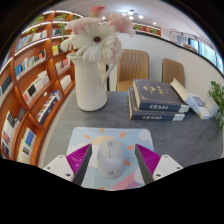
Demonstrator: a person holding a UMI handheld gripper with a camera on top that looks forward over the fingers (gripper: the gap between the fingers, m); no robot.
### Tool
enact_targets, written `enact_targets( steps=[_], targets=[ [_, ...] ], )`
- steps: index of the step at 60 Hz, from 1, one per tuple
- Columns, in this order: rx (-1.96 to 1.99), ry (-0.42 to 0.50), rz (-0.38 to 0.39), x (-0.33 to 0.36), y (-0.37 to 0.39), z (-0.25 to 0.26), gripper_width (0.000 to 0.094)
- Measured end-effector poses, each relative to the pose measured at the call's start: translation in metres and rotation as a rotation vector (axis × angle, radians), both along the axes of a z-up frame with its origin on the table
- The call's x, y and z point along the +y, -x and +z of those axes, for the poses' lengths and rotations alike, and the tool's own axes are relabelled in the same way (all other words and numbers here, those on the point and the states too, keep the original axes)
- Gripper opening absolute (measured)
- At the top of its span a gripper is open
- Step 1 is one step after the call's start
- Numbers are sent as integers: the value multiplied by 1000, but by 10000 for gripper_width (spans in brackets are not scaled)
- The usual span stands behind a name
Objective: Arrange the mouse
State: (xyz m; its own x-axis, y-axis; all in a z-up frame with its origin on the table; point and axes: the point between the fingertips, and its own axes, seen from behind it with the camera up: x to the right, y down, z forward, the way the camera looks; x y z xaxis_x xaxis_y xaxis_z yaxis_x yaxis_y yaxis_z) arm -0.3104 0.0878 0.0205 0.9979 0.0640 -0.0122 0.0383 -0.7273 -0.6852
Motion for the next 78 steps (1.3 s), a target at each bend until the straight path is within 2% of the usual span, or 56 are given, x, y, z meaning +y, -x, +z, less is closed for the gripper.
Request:
enact_targets(
  steps=[7, 18, 30, 52, 65, 78],
  targets=[
    [12, -33, -20, -3, -21, 52, 865],
    [0, -135, -46, -16, -87, 137, 862],
    [-24, -195, -84, -45, -187, 181, 862],
    [-2, -163, -65, -115, -319, 172, 851],
    [16, -161, -88, -128, -353, 172, 851],
    [17, -177, -70, -124, -359, 177, 853]
  ],
)
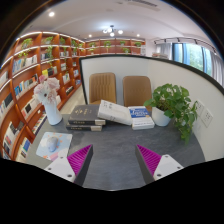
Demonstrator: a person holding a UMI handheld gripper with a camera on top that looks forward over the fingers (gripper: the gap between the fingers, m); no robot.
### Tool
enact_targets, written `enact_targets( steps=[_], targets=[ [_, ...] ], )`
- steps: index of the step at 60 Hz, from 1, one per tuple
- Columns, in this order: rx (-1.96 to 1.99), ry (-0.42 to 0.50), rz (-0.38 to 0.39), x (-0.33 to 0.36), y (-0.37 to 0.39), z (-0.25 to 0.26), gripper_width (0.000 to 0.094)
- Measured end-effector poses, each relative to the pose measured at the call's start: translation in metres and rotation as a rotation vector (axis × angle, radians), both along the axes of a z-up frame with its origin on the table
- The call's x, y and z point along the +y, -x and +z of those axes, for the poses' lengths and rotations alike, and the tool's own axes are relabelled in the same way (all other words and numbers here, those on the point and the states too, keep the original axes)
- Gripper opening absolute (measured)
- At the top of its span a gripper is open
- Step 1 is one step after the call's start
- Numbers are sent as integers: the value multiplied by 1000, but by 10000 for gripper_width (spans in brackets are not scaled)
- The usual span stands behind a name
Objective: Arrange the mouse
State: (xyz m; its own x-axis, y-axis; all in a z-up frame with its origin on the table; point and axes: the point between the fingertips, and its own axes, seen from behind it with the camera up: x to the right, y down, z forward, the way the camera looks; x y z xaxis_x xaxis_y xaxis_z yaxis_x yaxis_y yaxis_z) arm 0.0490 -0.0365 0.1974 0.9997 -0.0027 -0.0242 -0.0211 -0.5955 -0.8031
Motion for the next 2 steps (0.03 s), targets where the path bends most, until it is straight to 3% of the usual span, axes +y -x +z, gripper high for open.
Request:
enact_targets(
  steps=[2],
  targets=[
    [-3, -1, 4, 1, 0, 0, 851]
  ],
)
